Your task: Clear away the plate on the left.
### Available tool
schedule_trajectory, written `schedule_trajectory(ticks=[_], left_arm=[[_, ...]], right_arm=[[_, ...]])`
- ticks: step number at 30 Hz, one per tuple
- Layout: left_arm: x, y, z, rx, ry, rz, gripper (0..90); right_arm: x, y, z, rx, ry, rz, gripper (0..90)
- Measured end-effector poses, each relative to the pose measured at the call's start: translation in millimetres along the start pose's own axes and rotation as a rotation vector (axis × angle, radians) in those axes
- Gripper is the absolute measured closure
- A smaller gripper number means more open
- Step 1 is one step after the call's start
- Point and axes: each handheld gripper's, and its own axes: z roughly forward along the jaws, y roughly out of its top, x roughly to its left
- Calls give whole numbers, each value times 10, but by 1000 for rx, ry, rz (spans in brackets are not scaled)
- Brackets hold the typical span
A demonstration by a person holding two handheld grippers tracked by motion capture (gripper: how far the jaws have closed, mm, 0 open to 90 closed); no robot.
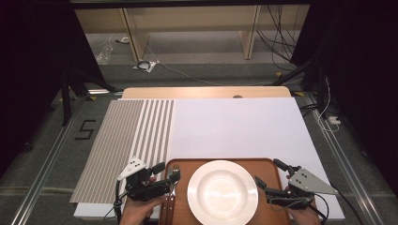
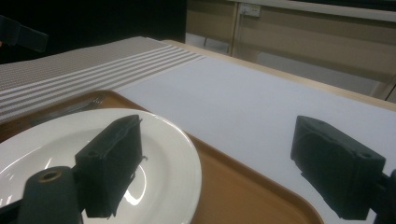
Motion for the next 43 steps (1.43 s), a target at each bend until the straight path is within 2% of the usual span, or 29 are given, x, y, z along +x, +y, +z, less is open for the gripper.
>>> schedule_trajectory(ticks=[4, 13, 20, 28, 43], left_arm=[[2, 14, -34, -27, 17, 44, 244], [20, 29, -102, -90, 31, 95, 230], [-5, 17, -120, -110, 31, 153, 221], [12, 1, -111, -103, 36, 165, 219], [29, 3, -125, -109, 40, 153, 218]], right_arm=[[-3, 0, 0, -3, -2, -1, 173], [-3, 2, -4, -3, -3, 0, 173], [0, 3, -4, -4, -3, 1, 173], [-2, 3, -6, -5, -4, 3, 173], [-5, 3, -11, -3, -4, 1, 173]])
